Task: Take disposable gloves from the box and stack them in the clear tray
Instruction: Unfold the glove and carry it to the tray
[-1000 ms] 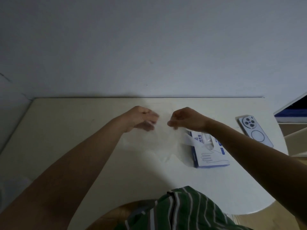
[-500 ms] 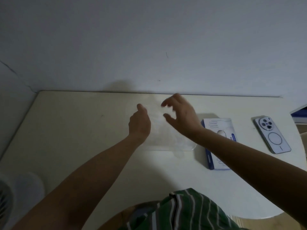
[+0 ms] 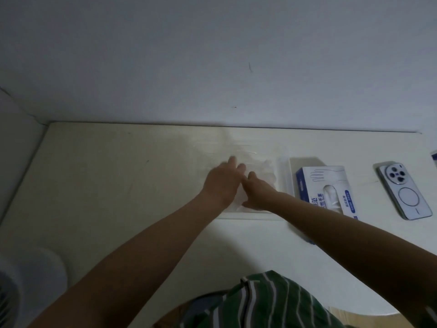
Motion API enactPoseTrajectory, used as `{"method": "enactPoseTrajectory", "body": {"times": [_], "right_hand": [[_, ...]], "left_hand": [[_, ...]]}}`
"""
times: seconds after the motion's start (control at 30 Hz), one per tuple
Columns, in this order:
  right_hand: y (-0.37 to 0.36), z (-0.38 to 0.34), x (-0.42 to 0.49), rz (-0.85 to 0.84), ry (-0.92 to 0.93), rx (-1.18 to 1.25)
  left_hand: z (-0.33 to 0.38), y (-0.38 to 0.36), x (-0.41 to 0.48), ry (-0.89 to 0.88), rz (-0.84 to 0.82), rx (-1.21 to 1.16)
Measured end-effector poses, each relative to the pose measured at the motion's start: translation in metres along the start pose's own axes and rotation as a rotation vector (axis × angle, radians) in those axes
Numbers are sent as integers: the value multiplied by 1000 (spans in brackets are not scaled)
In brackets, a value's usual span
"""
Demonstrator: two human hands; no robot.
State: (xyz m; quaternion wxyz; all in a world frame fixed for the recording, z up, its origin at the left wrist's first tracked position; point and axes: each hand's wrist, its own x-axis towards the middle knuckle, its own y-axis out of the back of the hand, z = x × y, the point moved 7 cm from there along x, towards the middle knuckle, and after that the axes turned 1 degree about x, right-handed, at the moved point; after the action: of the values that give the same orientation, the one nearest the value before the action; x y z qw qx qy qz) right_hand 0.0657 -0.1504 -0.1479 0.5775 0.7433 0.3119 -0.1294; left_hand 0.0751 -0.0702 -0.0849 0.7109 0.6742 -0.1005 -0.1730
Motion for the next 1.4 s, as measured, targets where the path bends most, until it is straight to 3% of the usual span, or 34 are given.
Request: {"method": "enactPoseTrajectory", "body": {"times": [0.07, 0.13, 0.4, 0.63, 0.73, 0.8, 0.87, 0.93, 1.0, 1.1, 1.2, 1.3, 1.4], "right_hand": [[-1, 0, 3, -2, -10, -17], [-1, 4, 3, -7, -42, -62], [-8, 14, 4, -27, -102, -214], [1, 8, 0, -31, -43, -263], [31, -8, -16, 129, 106, -82], [65, -12, -37, 337, 221, 103], [97, 1, -62, 493, 254, 219], [114, 32, -82, 580, 205, 292], [115, 74, -98, 589, 77, 308], [89, 138, -119, 482, -113, 254], [53, 175, -137, 357, -173, 142], [33, 187, -145, 325, -163, 109], [25, 192, -141, 357, -151, 14]], "left_hand": [[-6, -31, 0, 118, -329, -128], [-19, -49, -8, 208, -515, -147], [-34, -66, -15, 236, -659, 29], [-35, -61, -18, 281, -638, 98], [-35, -52, -20, 322, -670, 40], [-28, -31, -12, 345, -510, -29], [-14, 8, 1, 374, -175, -128], [11, 41, 8, 360, 73, -273], [49, 59, 14, 262, 158, -403], [114, 64, 21, 66, 112, -473], [168, 38, 25, -59, -78, -386], [197, 0, 24, -85, -245, -298], [204, -29, 24, -25, -299, -277]]}}
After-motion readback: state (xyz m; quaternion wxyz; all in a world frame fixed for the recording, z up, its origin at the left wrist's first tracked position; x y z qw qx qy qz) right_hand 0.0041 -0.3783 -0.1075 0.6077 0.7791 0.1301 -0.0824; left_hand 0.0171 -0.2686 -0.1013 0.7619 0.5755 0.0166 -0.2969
